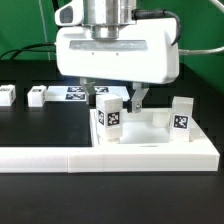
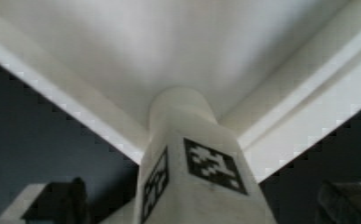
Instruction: Assemble square table
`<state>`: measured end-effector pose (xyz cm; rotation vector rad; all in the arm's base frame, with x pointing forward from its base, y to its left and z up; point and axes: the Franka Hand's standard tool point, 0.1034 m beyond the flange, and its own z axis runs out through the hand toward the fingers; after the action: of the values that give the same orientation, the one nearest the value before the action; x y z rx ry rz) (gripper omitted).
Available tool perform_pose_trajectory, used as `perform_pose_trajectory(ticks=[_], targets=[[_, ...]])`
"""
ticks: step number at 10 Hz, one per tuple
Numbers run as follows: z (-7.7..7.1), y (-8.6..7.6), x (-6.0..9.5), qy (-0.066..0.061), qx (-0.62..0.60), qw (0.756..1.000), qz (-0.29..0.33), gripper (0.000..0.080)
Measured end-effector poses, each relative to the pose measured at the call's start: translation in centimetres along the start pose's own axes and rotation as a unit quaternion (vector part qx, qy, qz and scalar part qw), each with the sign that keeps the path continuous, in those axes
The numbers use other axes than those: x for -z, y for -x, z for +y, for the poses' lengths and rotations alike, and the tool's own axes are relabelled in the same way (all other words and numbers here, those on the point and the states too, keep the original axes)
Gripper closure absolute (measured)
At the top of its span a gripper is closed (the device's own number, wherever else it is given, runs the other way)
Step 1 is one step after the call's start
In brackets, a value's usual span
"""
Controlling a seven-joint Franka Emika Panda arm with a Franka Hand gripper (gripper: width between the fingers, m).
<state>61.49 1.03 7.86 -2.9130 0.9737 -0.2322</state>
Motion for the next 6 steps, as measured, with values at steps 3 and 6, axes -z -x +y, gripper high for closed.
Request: perform_pose_trajectory(ticks=[3,6], targets=[[-0.01,0.14,0.03,0.001,0.124,0.992,-0.005,0.0151],[0.03,0.2,0.03,0.003,0.227,0.974,-0.01,0.0151]])
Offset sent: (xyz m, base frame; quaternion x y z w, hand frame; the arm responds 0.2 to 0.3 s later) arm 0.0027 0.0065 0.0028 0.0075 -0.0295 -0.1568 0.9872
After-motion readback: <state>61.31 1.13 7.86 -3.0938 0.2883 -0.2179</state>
